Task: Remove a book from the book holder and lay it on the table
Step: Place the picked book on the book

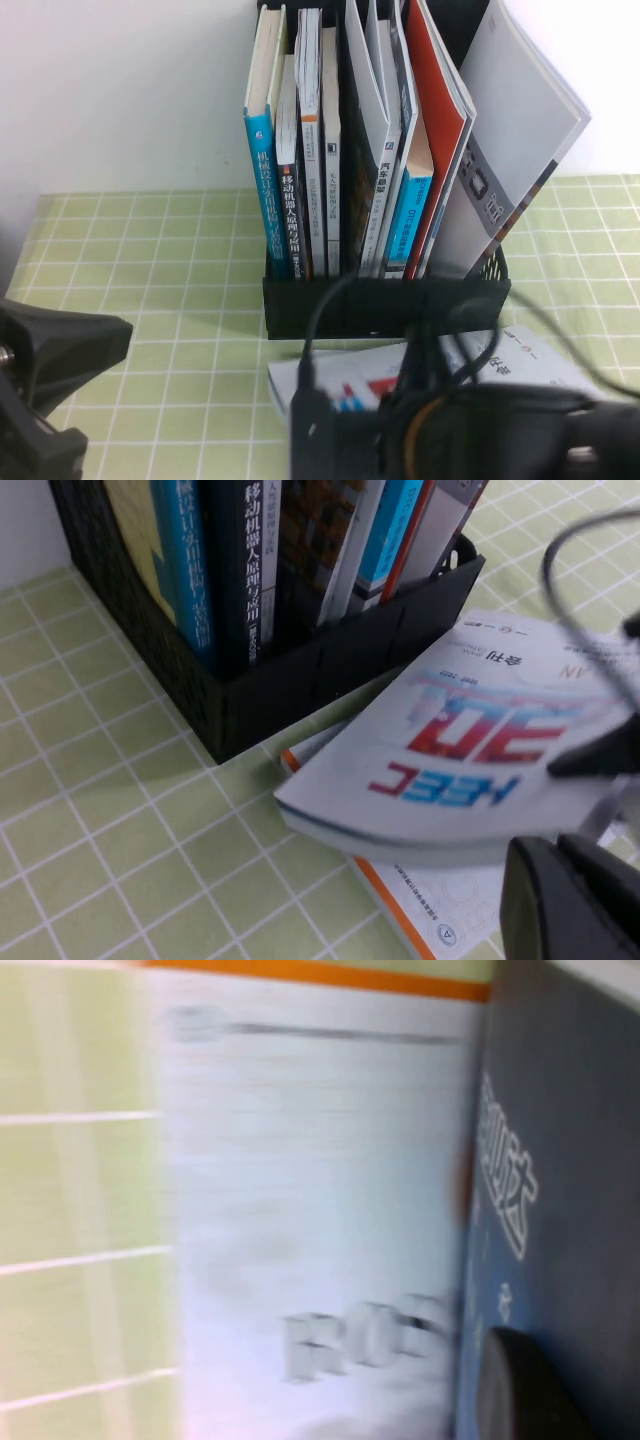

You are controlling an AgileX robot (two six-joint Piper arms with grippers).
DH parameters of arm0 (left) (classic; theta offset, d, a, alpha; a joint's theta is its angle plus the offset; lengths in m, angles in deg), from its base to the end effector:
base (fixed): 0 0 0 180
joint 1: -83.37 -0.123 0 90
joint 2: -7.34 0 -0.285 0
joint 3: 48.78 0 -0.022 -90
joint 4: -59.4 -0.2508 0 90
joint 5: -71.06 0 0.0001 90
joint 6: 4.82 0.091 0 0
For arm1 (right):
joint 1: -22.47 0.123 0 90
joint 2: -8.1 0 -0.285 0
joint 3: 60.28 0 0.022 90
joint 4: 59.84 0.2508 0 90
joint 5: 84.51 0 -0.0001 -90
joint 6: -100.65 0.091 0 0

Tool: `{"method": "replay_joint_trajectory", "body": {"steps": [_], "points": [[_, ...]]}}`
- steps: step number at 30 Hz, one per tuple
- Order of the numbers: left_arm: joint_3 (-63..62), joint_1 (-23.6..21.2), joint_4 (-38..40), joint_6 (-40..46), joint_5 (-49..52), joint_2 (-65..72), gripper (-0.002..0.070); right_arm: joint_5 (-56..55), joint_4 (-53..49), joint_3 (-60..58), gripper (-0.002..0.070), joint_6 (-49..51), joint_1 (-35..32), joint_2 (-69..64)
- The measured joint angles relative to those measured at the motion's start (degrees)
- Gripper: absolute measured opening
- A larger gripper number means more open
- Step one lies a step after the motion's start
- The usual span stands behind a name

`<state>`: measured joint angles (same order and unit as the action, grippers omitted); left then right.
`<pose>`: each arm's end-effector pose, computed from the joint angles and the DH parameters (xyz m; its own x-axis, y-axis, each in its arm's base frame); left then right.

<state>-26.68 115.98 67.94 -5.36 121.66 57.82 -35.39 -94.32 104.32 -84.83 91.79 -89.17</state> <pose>0.1015 -0.0774 0.3898 -0.5189 0.2090 -0.8289 0.5655 0.8111 -0.1495 0.1456 0.2753 0.2540 0.1077 -0.9819 -0.1556 -0.8418 -0.0068 -0.5397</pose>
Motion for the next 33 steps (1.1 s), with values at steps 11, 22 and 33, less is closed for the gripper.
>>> {"method": "replay_joint_trajectory", "body": {"steps": [11,22,33], "points": [[0.0,0.0,-0.54,0.0,0.52,0.0,-0.0003,-5.22,6.06,0.65,0.0131,0.52,-2.91,-10.41],[0.0,0.0,0.28,0.0,1.63,0.0,-0.0001,-5.95,5.65,0.89,0.0131,8.31,-5.11,-9.57],[0.0,0.0,1.24,0.0,-1.25,0.0,-0.0002,2.53,18.02,1.68,0.0442,4.99,-5.53,-9.44]]}}
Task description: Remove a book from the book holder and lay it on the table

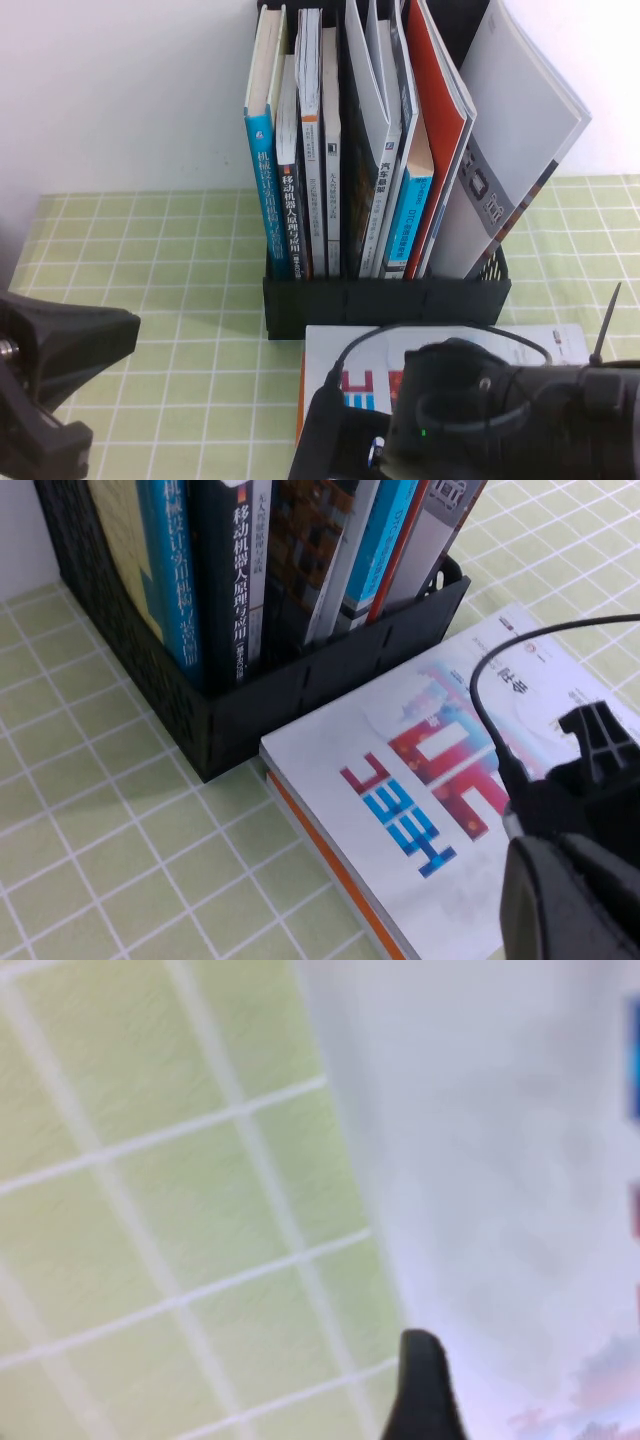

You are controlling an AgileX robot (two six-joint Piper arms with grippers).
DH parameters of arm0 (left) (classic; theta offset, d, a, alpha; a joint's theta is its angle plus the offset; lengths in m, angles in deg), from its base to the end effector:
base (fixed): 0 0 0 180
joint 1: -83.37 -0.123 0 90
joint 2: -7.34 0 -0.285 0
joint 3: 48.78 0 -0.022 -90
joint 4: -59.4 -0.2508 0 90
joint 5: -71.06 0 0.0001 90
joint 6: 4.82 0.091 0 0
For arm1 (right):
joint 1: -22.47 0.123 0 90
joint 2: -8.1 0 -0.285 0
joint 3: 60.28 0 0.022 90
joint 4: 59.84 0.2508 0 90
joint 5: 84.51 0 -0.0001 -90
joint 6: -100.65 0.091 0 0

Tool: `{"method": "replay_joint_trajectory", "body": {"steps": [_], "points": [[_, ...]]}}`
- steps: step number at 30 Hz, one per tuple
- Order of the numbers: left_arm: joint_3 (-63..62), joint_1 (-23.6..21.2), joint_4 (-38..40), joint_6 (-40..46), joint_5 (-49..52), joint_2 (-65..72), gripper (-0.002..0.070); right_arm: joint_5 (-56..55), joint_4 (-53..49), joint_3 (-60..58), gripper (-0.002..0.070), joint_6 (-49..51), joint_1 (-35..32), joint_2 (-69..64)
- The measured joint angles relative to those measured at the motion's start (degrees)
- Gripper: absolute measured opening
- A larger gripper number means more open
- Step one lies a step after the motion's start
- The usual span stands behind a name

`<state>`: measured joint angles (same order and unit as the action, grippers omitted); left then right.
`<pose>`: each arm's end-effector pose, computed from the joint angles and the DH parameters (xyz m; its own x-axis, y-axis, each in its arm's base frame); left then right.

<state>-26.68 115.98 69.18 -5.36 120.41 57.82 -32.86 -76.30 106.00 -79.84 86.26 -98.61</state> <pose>0.1017 -0.0790 0.3917 -0.5129 0.1858 -0.8381 0.5691 0.8045 -0.1700 0.1609 0.2811 0.2003 -0.2661 -0.9572 -0.1138 -0.9261 0.2866 -0.2453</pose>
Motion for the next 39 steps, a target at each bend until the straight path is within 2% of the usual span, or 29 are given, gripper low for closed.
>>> {"method": "replay_joint_trajectory", "body": {"steps": [4,7,10,12,14,17,21,26,30,34,39], "points": [[0.0,0.0,0.13,0.0,-0.12,0.0,-0.0002,4.09,11.09,3.34,0.0461,-9.01,-0.13,1.97],[0.0,0.0,0.13,0.0,-0.12,0.0,-0.0002,3.81,22.87,6.79,0.0435,-17.37,-0.13,5.94],[0.0,0.0,0.13,0.0,-0.12,0.0,-0.0002,3.51,26.93,10.98,0.0317,-22.68,-0.13,11.13],[0.31,0.0,0.78,1.49,-0.61,-0.25,-0.0002,3.63,25.59,14.28,0.0176,-24.35,-0.13,15.27],[1.61,0.0,3.48,5.49,-1.99,-1.4,-0.0002,3.78,23.03,16.42,0.0081,-24.92,-0.13,19.79],[5.78,0.0,12.0,14.78,-6.03,-4.55,-0.0002,3.87,17.72,18.23,0.0025,-25.15,-0.13,26.36],[15.32,0.0,24.33,24.23,-13.7,-10.74,-0.0002,5.09,11.91,18.43,0.0006,-21.17,-0.13,34.17],[28.79,0.0,33.81,28.08,-20.79,-16.87,-0.0002,1.5,11.17,9.91,0.0003,-18.76,-0.13,43.88],[34.47,0.0,41.8,37.46,-23.17,-17.99,-0.0002,-12.64,11.17,-5.82,0.0003,-14.13,-0.13,51.49],[35.1,0.0,47.37,46.42,-24.42,-17.99,-0.0002,-24.81,11.17,-21.13,0.0002,-12.4,-0.13,57.1],[35.1,0.0,52.57,48.76,-27.07,-18.11,-0.0002,-33.01,11.17,-27.92,0.0001,-11.9,-0.13,62.46]]}}
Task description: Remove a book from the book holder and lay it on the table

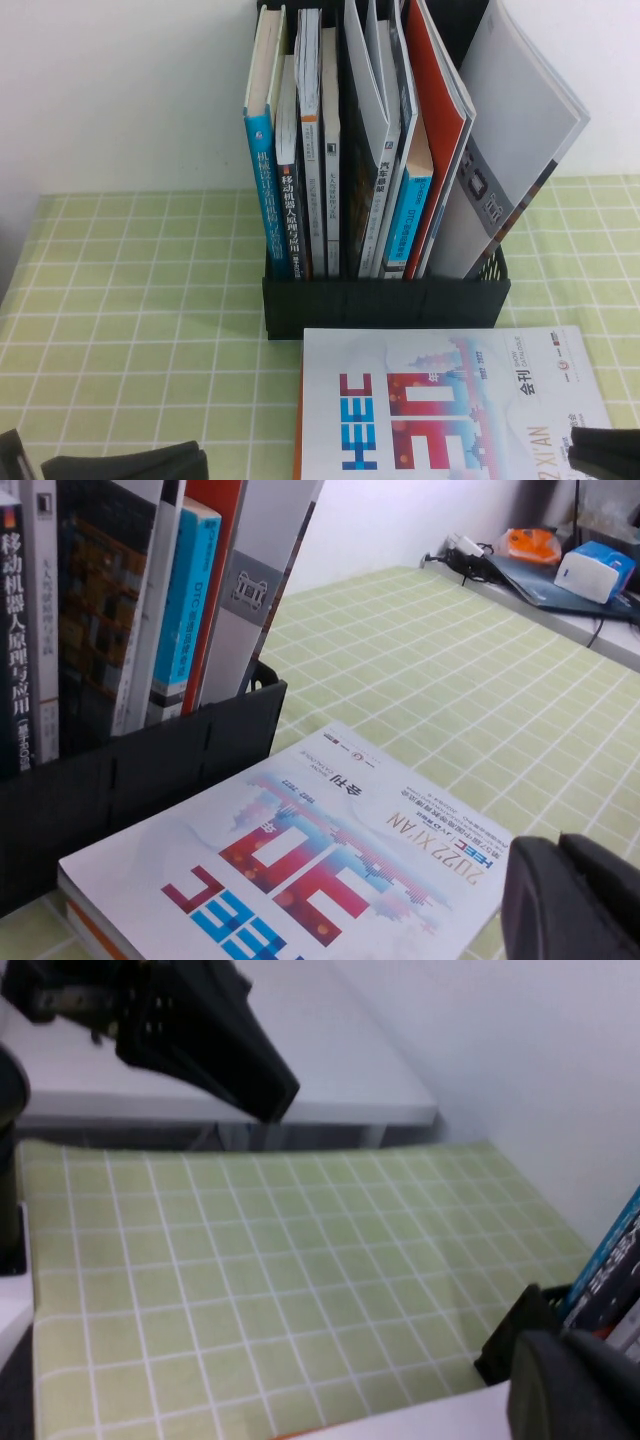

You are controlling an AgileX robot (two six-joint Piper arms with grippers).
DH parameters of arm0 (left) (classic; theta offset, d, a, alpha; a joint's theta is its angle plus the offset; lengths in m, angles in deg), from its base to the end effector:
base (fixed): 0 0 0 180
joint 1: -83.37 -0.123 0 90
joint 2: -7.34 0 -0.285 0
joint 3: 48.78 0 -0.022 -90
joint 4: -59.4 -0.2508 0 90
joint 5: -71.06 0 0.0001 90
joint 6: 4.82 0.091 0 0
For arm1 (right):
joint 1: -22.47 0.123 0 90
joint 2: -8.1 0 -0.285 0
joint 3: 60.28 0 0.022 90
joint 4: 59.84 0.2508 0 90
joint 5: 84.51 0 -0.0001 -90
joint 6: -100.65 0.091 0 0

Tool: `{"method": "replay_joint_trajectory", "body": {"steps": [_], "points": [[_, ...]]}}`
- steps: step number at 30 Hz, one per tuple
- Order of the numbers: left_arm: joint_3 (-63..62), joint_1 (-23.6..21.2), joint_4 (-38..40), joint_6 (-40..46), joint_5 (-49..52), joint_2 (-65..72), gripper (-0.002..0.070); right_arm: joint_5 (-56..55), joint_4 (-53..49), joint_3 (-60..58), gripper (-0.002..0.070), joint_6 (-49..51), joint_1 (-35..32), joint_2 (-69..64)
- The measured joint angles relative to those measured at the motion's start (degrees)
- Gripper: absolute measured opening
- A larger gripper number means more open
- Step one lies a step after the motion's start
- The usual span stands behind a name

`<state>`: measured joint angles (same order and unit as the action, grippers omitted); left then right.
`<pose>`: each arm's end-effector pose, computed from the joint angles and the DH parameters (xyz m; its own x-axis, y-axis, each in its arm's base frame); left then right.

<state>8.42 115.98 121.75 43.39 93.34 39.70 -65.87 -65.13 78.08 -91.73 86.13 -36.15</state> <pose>0.0628 -0.0766 0.2841 -0.3146 -0.0364 -0.9485 0.7359 0.6218 -0.2679 0.0612 0.1175 0.3390 0.1583 -0.3537 -0.9219 -0.8759 0.3807 -0.2965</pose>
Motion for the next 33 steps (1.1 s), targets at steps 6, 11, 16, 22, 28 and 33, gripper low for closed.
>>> {"method": "replay_joint_trajectory", "body": {"steps": [6,11,16,22,28,33], "points": [[0.0,0.0,1.44,0.35,0.29,0.0,-0.0002,-3.68,-0.03,-1.09,0.0001,0.14,0.0,1.05],[0.0,0.0,1.66,0.59,3.45,0.0,-0.0002,-3.68,-0.13,-1.18,0.0001,0.14,0.0,1.05],[0.0,0.0,1.66,0.59,6.4,0.0,-0.0002,-3.68,-0.13,-1.18,0.0001,0.14,0.0,1.05],[0.0,0.0,0.6,1.86,7.36,-0.54,-0.0002,-3.68,-0.13,-1.18,0.0001,0.28,0.0,1.05],[0.15,-0.29,-9.7,-4.37,2.45,-6.62,-0.0002,-3.68,-0.13,-1.18,0.0001,0.41,0.0,1.05],[2.58,-5.18,-35.32,-30.84,-3.45,-12.05,-0.0002,-3.68,-0.13,-1.18,0.0001,0.41,0.0,1.05]]}}
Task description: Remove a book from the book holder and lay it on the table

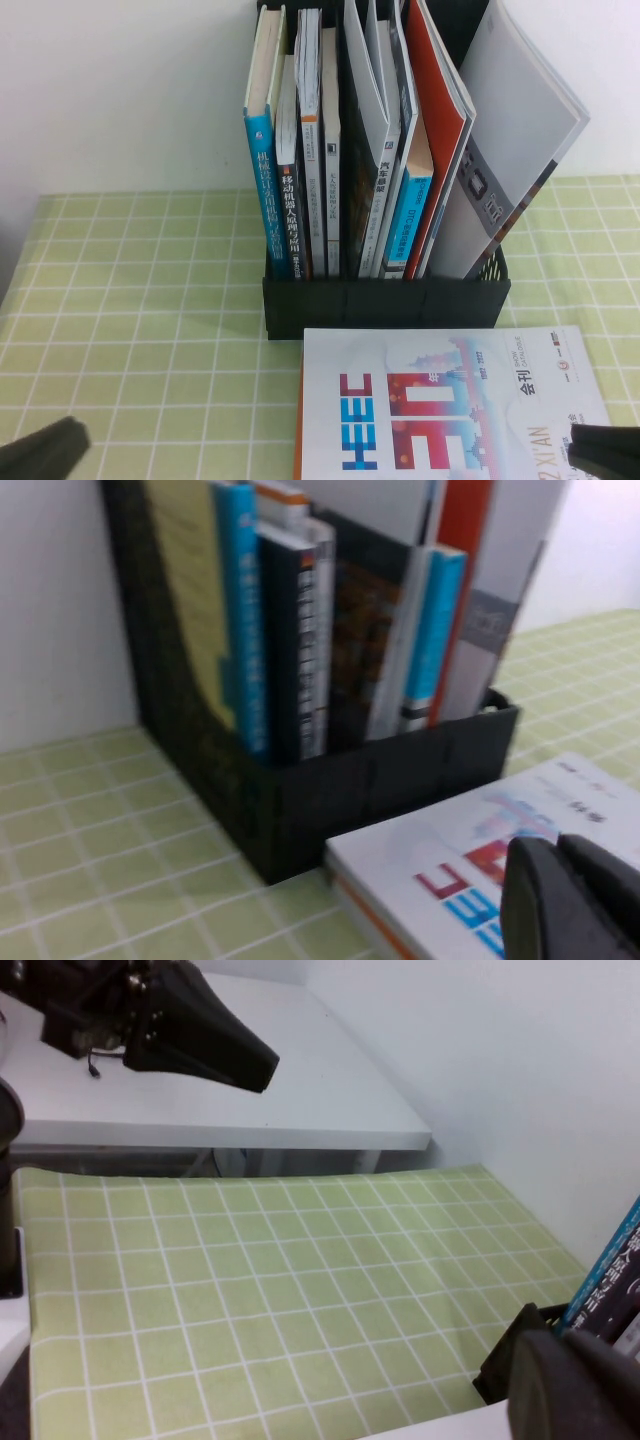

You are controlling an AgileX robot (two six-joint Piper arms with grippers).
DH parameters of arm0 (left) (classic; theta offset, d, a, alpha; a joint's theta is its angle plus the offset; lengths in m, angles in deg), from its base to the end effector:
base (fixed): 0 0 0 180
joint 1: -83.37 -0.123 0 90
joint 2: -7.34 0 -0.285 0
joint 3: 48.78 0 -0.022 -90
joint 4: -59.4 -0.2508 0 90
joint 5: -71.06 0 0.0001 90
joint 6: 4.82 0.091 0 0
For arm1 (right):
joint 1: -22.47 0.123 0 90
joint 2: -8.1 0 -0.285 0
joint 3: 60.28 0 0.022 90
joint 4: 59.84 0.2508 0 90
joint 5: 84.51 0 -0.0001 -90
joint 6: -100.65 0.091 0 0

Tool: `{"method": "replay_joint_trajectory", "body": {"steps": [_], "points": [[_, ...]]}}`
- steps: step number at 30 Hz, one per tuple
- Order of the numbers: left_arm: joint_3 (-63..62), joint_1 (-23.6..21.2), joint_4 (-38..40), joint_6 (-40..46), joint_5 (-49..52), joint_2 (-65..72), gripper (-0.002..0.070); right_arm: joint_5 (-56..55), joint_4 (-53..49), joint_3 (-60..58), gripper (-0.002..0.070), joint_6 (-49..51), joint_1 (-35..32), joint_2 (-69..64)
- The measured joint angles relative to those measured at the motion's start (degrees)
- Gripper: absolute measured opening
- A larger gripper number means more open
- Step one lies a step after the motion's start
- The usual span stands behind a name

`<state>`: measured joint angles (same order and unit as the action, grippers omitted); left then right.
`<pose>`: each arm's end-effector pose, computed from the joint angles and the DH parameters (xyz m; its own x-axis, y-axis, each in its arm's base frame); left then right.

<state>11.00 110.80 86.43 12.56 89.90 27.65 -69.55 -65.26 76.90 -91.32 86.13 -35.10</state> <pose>0.0518 -0.0420 0.2757 -0.1923 -0.0629 -0.9793 0.5629 0.8104 -0.1626 0.0598 0.1157 0.3401 0.1816 -0.2997 -0.9366 -0.8705 0.3940 -0.2949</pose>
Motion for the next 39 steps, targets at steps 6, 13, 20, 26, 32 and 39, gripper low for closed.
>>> {"method": "replay_joint_trajectory", "body": {"steps": [6,13,20,26,32,39], "points": [[6.54,-8.53,-18.41,-18.6,1.77,-9.09,-0.0002,0.0,0.0,0.0,0.0001,0.0,0.0,0.0],[14.6,-14.35,-21.2,-22.62,6.33,-13.2,-0.0002,0.0,0.0,0.0,0.0,0.0,0.0,0.0],[18.26,-14.99,-19.01,-23.69,2.71,-13.2,-0.0002,0.0,0.0,0.0,-0.0001,0.85,0.0,0.0],[18.53,-14.99,-18.54,-23.69,1.27,-13.23,-0.0002,0.0,0.0,0.0,-0.0001,0.97,0.0,0.0],[18.53,-14.99,-18.45,-23.69,1.13,-13.23,-0.0002,0.0,0.0,0.0,-0.0001,0.97,0.0,0.0],[18.53,-14.99,-18.45,-23.69,1.13,-13.23,-0.0002,0.0,0.0,0.0,-0.0001,0.97,0.0,0.0]]}}
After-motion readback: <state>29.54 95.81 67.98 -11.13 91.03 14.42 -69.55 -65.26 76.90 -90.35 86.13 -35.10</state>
